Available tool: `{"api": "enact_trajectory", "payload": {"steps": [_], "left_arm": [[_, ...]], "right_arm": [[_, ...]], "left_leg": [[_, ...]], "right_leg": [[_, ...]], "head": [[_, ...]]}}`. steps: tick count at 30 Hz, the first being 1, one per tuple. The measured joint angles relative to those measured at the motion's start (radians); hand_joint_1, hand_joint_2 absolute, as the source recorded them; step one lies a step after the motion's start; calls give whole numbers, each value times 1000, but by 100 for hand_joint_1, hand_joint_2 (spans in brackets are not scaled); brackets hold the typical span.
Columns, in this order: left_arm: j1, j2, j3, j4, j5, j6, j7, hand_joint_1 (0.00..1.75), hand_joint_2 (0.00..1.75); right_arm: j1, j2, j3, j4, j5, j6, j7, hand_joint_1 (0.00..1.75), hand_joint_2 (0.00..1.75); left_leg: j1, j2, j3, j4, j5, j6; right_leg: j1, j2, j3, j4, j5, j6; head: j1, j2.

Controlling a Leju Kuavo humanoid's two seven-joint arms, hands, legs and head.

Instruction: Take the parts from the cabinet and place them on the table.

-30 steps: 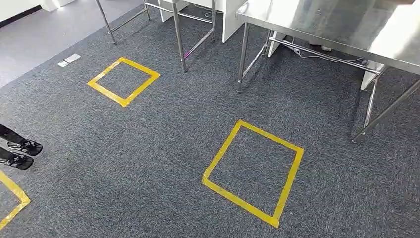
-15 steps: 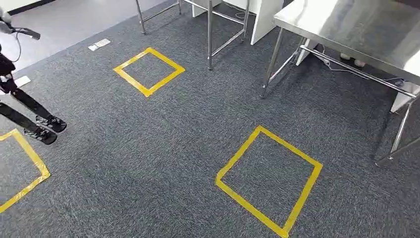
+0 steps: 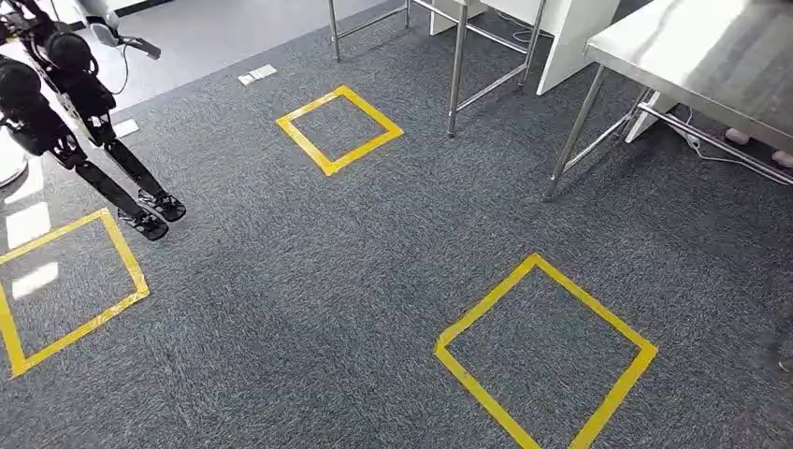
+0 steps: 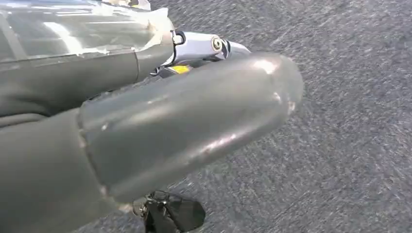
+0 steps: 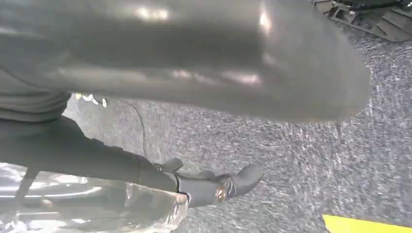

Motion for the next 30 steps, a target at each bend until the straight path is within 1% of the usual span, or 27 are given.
{"api": "enact_trajectory", "payload": {"steps": [2, 3, 4, 5, 6, 7, 8, 9, 10, 12, 13, 14, 15, 16, 17, 18, 19, 20, 21, 22, 23, 24, 25, 27, 28, 29, 30], "left_arm": [[-3, 0, 0, 0, 0, -1, 0, 0, 0], [-1, 0, 0, 0, -2, -3, 0, 0, 0], [0, 0, 0, 0, -2, -6, 0, 0, 0], [0, 0, 0, 0, -3, -7, 0, 0, 175], [0, 1, 0, 0, -5, -9, -1, 0, 175], [-2, 2, 0, 0, -7, -10, -4, 0, 175], [-5, 1, 0, 0, -8, -12, -6, 0, 175], [-9, 1, 0, 0, -8, -12, -6, 0, 175], [-11, 0, 0, 0, -10, -12, -9, 0, 175], [-8, 0, -1, 0, -16, -14, -9, 0, 175], [-8, 0, -1, 0, -21, -14, -7, 0, 175], [-8, -3, -1, 0, -23, -14, -6, 0, 175], [-11, -2, -2, 0, -24, -15, -3, 0, 175], [-12, -2, -2, 0, -24, -15, -1, 0, 175], [-12, -2, -2, 0, -25, -16, -1, 0, 175], [-11, -2, -2, 0, -26, -16, 0, 0, 175], [-10, -2, -2, 0, -26, -16, 1, 0, 175], [-9, -2, -2, 0, -26, -17, 3, 0, 175], [-8, -5, -3, 0, -26, -17, 3, 0, 175], [-9, -5, -3, 0, -28, -17, 6, 0, 175], [-9, -6, -3, 0, -29, -17, 6, 0, 175], [-11, -6, -3, 0, -29, -17, 9, 0, 175], [-10, -6, -3, 0, -28, -16, 11, 0, 175], [-6, -6, -3, 0, -28, -13, 16, 0, 175], [-5, -6, -3, 0, -28, -11, 18, 0, 175], [-5, -6, -3, 0, -28, -10, 18, 0, 175], [-6, -6, -3, 0, -28, -8, 19, 0, 175]], "right_arm": [[6, 0, 0, 0, -2, 0, 0, 0, 0], [6, -1, 0, 0, -3, 0, 0, 0, 0], [5, -1, 0, 0, -5, 0, 0, 0, 0], [4, -1, 0, 0, -6, 0, 0, 0, 0], [4, -1, 0, 0, -9, 0, 0, 0, 0], [4, 0, 0, 0, -11, 0, 0, 0, 0], [3, 0, 0, 0, -11, 0, 0, 0, 0], [5, 1, 0, 0, -11, 0, 0, 0, 0], [4, 0, 0, 0, -11, 0, 0, 0, 0], [-1, -1, -1, 0, -16, 0, -1, 0, 0], [-1, -1, -1, 0, -18, -2, -2, 0, 0], [-1, -3, -1, 0, -20, -2, -2, 0, 0], [2, -2, -1, 0, -20, -2, -2, 0, 0], [5, -2, -1, 0, -21, -2, -2, 0, 0], [7, -2, -1, 0, -22, -2, -2, 0, 0], [10, -2, -1, 0, -22, -2, -2, 0, 0], [11, -3, -2, 0, -23, -3, -2, 0, 0], [11, -3, -2, 0, -23, -3, -2, 0, 0], [10, -3, -2, 0, -23, -3, -2, 0, 0], [10, -5, -2, 0, -23, -3, -2, 0, 0], [10, -6, -2, 0, -23, -2, -2, 0, 0], [10, -6, -2, 1, -23, -2, 0, 0, 0], [10, -7, -2, 1, -20, -2, 0, 0, 0], [5, -8, -2, 1, -18, -1, 2, 0, 0], [4, -8, -2, 0, -16, -1, 3, 0, 0], [2, -7, -2, 1, -15, -1, 3, 0, 0], [3, -7, -2, 1, -14, -1, 3, 0, 0]], "left_leg": [[4, 16, -77, 159, -72, -9], [6, 19, -99, 205, -81, -11], [8, 22, -97, 201, -67, -13], [10, 25, -71, 152, -35, -13], [11, 34, -24, 67, 7, -12], [10, 65, 34, -34, 45, -9], [8, 124, 71, -95, 50, -3], [3, 115, 72, -101, 50, 2], [0, 100, 69, -100, 49, 7], [-9, 78, 66, -104, 51, 20], [2, 63, 74, -122, 65, 35], [-1, 56, 76, -127, 69, 39], [1, 44, 74, -129, 75, 49], [1, 29, 70, -129, 75, 49], [1, 14, 68, -129, 76, 49], [1, -1, 68, -128, 76, 49], [1, -16, 68, -128, 76, 49], [1, -30, 69, -127, 76, 48], [1, -44, 71, -126, 77, 46], [2, -58, 72, -125, 78, 43], [2, -70, 70, -124, 77, 38], [-7, -81, 68, -115, 74, 28], [-6, -87, 64, -116, 74, 22], [1, -101, 60, -121, 78, 9], [5, -104, 57, -117, 79, 3], [5, -59, 48, -97, 64, 3], [2, -17, 29, -53, 30, 0]], "right_leg": [[5, -28, -2, 0, -2, -3], [7, -40, -3, 1, -2, -3], [7, -52, -3, 1, -2, -2], [7, -61, -3, 1, -4, -3], [7, -73, -1, 1, -5, -2], [7, -82, 4, 1, -8, 0], [14, -89, 9, 1, -12, 6], [23, -98, 1, 3, -19, 14], [21, -107, 8, 2, -20, 18], [20, -129, 17, -5, -18, 28], [27, -133, 13, 0, -25, 36], [16, -78, 10, 24, -41, 38], [13, -34, -20, 89, -80, 30], [9, -14, -61, 175, -120, 25], [6, -6, -101, 256, -151, 25], [6, -3, -130, 312, -162, 29], [6, -1, -138, 321, -156, 36], [4, 0, -121, 280, -129, 47], [1, 3, -89, 204, -91, 58], [-5, 17, -45, 104, -46, 68], [-13, 54, -14, 27, -17, 73], [-5, 68, -16, 10, -11, 63], [-6, 55, -18, 10, -9, 52], [5, 42, -8, 14, -8, 37], [-7, 31, -7, 10, -2, 26], [-8, 20, -6, 7, 2, 20], [-6, 12, -7, 7, 2, 10]], "head": [[2, 0], [2, 0], [2, 0], [1, 0], [2, 0], [1, 0], [0, 0], [2, 0], [11, 0], [10, 0], [10, 0], [13, 0], [14, 0], [16, 0], [16, 0], [17, 0], [16, 0], [17, 0], [17, 0], [17, 0], [18, 0], [18, 0], [17, 0], [16, 0], [14, 0], [15, 0], [8, 0]]}}
